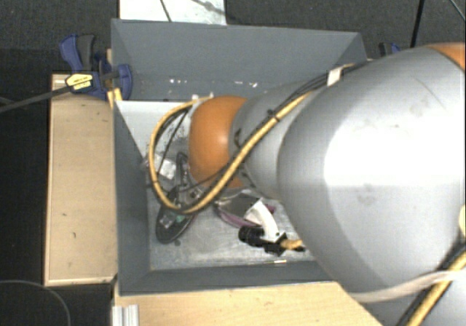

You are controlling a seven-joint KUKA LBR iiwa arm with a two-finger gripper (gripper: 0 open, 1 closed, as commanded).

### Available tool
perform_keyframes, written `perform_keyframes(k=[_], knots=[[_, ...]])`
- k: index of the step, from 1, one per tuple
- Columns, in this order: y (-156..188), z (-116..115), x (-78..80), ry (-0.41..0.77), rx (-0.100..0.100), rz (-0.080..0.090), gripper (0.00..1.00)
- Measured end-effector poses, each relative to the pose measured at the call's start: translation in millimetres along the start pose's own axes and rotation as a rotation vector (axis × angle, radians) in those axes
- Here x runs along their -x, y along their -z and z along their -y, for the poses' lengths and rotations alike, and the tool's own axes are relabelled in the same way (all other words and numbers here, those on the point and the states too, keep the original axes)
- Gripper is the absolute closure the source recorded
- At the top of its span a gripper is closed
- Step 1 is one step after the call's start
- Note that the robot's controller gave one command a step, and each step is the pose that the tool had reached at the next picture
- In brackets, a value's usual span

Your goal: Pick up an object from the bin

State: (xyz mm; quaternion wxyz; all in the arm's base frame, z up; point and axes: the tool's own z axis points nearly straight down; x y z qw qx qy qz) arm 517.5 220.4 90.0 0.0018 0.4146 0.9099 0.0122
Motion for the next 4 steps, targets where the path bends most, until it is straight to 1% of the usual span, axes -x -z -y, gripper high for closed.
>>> perform_keyframes(k=[1,2,3,4], knots=[[60,1,-7.8,0.026,-0.018,0.008,1.0],[31,10,-14.0,0.084,-0.029,0.004,1.0],[8,11,-16.2,0.09,0.005,0.014,1.0],[103,7,-14.2,0.123,-0.017,0.008,1.0]])
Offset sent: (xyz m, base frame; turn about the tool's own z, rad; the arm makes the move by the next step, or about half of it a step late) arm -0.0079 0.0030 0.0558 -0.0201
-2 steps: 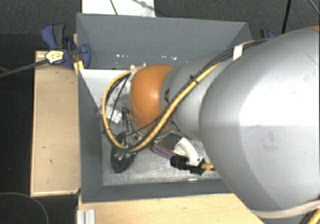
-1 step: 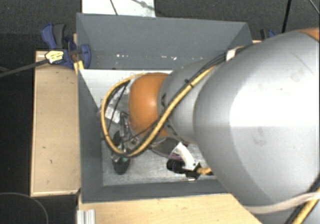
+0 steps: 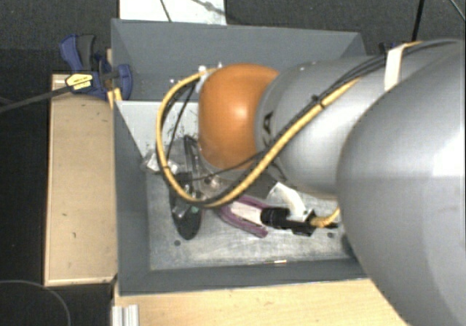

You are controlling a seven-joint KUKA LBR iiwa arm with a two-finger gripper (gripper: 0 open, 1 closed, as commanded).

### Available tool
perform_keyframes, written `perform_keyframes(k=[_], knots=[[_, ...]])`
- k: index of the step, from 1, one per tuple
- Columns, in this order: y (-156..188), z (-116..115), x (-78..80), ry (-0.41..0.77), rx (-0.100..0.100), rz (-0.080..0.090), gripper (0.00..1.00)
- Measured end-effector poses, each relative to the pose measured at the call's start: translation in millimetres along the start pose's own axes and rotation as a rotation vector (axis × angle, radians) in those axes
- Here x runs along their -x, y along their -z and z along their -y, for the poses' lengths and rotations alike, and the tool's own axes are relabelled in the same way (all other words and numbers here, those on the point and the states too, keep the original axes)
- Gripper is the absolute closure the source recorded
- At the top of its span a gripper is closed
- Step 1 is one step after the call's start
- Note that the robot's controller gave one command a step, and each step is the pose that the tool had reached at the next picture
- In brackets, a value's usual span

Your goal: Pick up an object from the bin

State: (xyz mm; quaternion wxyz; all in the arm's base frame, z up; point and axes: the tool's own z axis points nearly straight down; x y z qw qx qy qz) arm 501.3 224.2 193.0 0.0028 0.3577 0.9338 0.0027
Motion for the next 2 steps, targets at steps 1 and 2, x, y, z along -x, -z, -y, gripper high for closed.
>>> perform_keyframes(k=[1,2], knots=[[14,13,4.1,-0.001,-0.006,-0.002,1.0],[23,24,26.7,0.185,-0.004,0.0,1.0]])
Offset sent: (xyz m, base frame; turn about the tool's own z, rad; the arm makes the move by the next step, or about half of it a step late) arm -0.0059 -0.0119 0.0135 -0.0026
